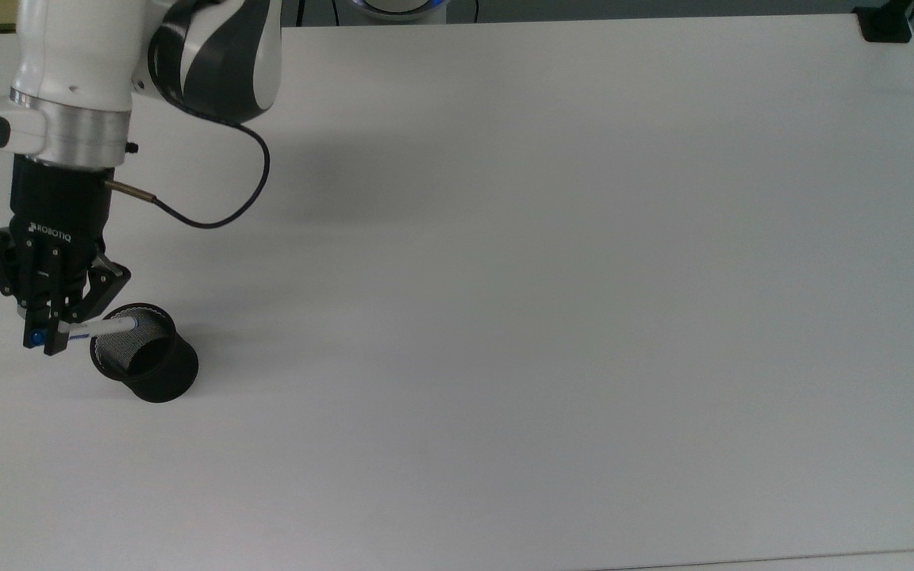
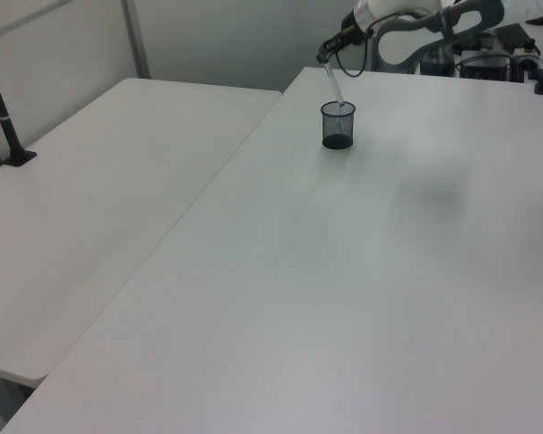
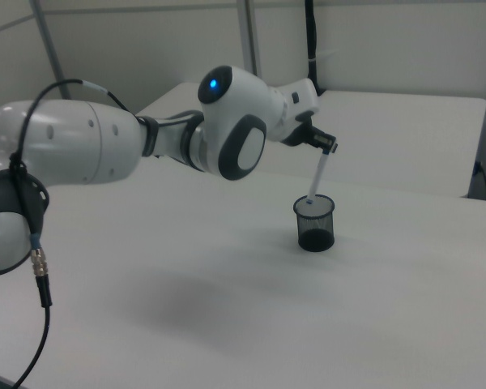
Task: Remove the marker
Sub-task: 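Lift the marker up and out of the pen cup, then carry the marker beside the cup and lower it to the table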
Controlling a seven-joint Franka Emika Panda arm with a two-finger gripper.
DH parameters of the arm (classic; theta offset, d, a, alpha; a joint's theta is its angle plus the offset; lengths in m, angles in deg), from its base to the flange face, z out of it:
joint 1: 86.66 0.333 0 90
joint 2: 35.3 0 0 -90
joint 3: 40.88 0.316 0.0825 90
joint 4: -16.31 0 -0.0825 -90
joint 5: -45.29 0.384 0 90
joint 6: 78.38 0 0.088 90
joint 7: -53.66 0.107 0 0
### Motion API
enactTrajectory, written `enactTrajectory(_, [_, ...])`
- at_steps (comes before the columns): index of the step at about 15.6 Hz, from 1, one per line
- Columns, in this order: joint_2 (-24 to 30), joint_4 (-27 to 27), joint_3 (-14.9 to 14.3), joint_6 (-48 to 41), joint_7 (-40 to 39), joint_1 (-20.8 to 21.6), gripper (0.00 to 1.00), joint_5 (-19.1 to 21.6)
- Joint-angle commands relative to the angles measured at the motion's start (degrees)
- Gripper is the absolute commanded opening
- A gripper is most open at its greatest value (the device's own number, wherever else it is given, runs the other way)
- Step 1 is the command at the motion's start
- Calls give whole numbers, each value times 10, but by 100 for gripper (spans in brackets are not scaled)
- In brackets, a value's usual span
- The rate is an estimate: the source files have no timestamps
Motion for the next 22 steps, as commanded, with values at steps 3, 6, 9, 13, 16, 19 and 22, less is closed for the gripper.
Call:
enactTrajectory(3, [38, 19, 12, -175, -21, 15, 4, -11])
enactTrajectory(6, [36, 17, 21, -219, -45, 36, 4, -12])
enactTrajectory(9, [22, 14, 20, -218, -45, 65, 6, -14])
enactTrajectory(13, [-10, 13, 20, -214, -44, 89, 6, -48])
enactTrajectory(16, [-28, 4, 20, -212, -44, 103, 7, -62])
enactTrajectory(19, [-48, 4, 20, -212, -41, 109, 12, -85])
enactTrajectory(22, [-51, 5, 20, -212, -32, 116, 64, -85])
